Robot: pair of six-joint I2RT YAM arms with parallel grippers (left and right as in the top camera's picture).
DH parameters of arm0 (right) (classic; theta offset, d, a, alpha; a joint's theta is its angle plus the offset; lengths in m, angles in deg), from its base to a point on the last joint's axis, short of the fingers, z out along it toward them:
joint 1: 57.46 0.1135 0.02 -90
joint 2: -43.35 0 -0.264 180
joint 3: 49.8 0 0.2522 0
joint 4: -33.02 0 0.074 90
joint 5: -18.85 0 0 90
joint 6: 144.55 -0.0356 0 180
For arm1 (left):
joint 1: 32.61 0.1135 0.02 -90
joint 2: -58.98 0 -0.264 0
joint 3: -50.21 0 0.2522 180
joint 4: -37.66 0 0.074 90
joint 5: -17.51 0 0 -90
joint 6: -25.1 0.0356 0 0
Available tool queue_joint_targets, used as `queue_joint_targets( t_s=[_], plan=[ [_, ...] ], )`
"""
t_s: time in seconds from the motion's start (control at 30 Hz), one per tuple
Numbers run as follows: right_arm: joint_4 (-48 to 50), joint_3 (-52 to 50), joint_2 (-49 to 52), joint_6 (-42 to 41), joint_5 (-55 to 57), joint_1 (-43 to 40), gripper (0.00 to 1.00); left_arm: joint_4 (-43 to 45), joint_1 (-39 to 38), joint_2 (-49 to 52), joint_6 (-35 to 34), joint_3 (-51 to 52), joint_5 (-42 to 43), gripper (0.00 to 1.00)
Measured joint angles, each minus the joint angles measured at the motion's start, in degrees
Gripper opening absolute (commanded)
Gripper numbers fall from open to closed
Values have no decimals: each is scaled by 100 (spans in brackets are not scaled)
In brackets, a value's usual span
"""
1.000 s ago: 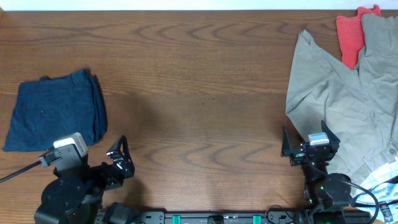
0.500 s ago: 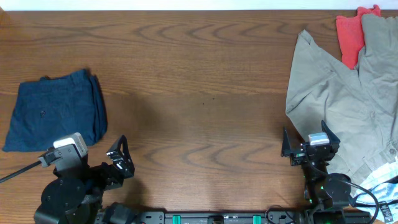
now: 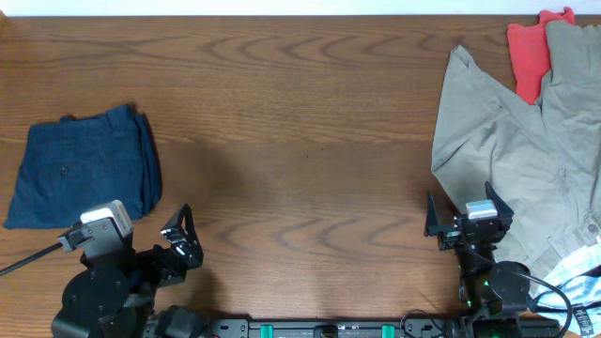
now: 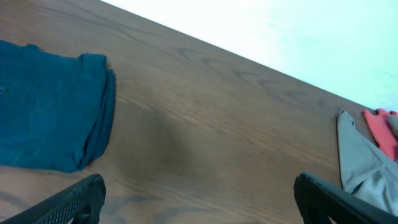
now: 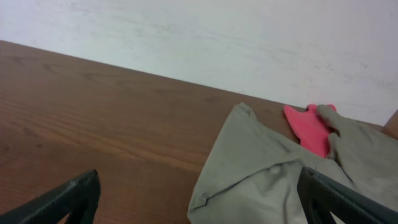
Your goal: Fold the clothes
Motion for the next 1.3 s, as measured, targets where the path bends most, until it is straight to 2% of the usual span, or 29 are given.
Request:
queue_joint_targets(
  t_s=[0.2,0.37,0.57,0.7,0.93,1.07,1.17,1.3],
  plan=[
    [-2,0,2,2,0,0,99,-398,313,-111,105,146,2,98],
    [0,0,2,2,13,0,99,210,876,-743,372,1067,0,98],
    [-4,0,2,2,20,0,99,1635,1307,-1902,1016,2625,118,98],
    [-2,0,2,2,20,0,99,2944,1506,-2404,1416,3604,214,98],
    [-4,0,2,2,20,0,99,5451,1692,-2476,1902,4935,289,98],
    [-4,0,2,2,22,0,99,6402,1692,-2481,2144,5558,310,98],
    [-2,0,2,2,20,0,99,6489,1692,-2481,2208,5901,407,98],
    [2,0,0,2,20,0,99,5825,1692,-2465,2273,5989,584,98]
  ],
)
